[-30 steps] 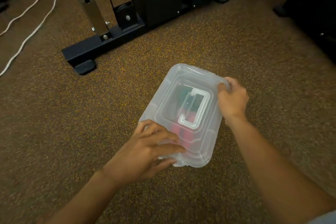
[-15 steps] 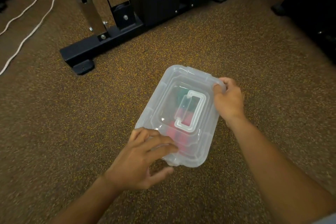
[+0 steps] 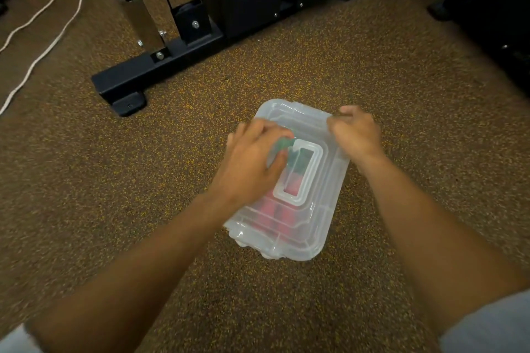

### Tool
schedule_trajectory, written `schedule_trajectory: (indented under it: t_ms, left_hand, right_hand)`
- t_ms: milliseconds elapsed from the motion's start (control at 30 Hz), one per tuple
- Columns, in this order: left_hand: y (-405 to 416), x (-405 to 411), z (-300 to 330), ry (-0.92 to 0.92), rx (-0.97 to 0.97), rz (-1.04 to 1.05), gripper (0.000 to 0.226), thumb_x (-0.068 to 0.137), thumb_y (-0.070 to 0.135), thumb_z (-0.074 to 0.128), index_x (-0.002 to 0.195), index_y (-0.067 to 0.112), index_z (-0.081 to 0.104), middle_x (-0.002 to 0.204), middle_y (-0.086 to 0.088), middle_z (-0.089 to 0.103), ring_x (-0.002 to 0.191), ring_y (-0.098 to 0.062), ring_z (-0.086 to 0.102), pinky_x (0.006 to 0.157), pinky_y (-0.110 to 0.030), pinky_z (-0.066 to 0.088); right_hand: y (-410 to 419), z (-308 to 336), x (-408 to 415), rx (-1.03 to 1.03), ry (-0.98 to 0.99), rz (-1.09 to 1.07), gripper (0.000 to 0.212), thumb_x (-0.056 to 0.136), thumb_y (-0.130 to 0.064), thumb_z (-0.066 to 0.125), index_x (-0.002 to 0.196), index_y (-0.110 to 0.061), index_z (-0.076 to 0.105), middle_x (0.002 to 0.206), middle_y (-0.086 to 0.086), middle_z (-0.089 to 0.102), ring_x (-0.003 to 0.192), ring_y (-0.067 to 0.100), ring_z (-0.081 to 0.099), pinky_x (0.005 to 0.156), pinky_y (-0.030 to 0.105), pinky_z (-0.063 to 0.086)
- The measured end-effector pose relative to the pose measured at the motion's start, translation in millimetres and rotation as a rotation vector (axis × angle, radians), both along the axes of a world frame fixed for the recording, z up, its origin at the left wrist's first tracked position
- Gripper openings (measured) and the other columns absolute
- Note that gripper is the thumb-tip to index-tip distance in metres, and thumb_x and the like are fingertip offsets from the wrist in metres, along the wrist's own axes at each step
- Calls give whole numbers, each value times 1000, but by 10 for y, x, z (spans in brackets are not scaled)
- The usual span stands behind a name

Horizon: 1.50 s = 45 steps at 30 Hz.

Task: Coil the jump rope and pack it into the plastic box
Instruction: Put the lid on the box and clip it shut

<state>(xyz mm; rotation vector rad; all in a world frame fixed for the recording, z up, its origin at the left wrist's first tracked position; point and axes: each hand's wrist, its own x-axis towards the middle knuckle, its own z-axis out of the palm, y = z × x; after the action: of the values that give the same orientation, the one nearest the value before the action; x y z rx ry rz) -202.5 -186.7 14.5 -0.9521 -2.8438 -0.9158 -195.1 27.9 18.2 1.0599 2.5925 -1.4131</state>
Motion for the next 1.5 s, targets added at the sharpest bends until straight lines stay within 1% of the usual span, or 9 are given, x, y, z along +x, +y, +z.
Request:
schedule_trajectory:
  t_ms: [67,167,267,433,533,733,967,1133,1500]
  left_hand:
    - [130,-273,-6,-18,-136,-10,43,93,29,63,135,32,55,137,1,47,127,-20,40,109,-43,32]
    - [231,-599,7,-94,-216,-20,59,89,32,67,144,29,47,143,-2,41,130,-25,32,112,-40,32]
    - [299,-759,66,-143,-312,-43,72,85,36,68,150,27,39,144,-4,40,129,-28,28,111,-39,34]
    - [374,-920,254,-481,-260,30,86,87,60,65,158,33,25,163,-2,27,153,-33,11,123,-52,16]
    - [394,-940,242,-422,-362,27,86,91,59,61,160,29,20,163,-3,24,152,-36,12,121,-50,17]
    - [515,-955,326,-434,-491,39,92,93,53,62,162,33,4,168,-8,11,153,-42,0,122,-54,13]
    - [637,-981,291,-410,-606,18,85,85,71,53,157,47,16,159,-6,16,147,-40,10,114,-59,26]
    - [590,-1086,268,-373,-624,-59,86,80,80,55,153,47,27,157,-10,21,147,-45,16,113,-58,30]
    - [611,-1051,238,-276,-605,-53,76,81,75,58,146,42,38,152,-12,31,143,-46,24,114,-55,29]
  right_hand:
    - [-3,23,-52,-3,-59,47,46,87,-32,61,129,-14,66,122,7,69,115,28,61,101,42,51]
    - [-39,41,-71,-63,-120,37,42,82,-41,60,101,-6,73,105,11,72,98,30,66,94,50,56]
    - [-33,42,-102,-145,-132,-20,48,64,-45,63,94,-9,70,103,11,73,96,33,70,91,52,59]
    - [-24,25,-123,-293,-55,-60,32,66,-26,68,97,-20,72,99,1,73,98,27,71,88,45,59]
    - [-39,-68,-123,-273,85,-131,56,63,-27,70,119,-29,66,114,-4,67,105,18,67,95,41,58]
    - [-85,-133,-66,-190,166,-73,67,68,-32,68,134,-31,58,130,3,56,113,19,61,99,38,54]
    - [-133,-163,-138,49,118,-83,56,70,-45,61,120,-21,67,120,9,63,100,26,63,77,30,43]
    - [-94,-186,-131,150,120,-61,39,86,-30,67,123,-16,64,128,11,54,95,18,46,79,26,32]
    - [-101,-165,-142,228,178,-45,38,83,-23,72,118,-12,67,121,9,59,94,16,51,75,22,35]
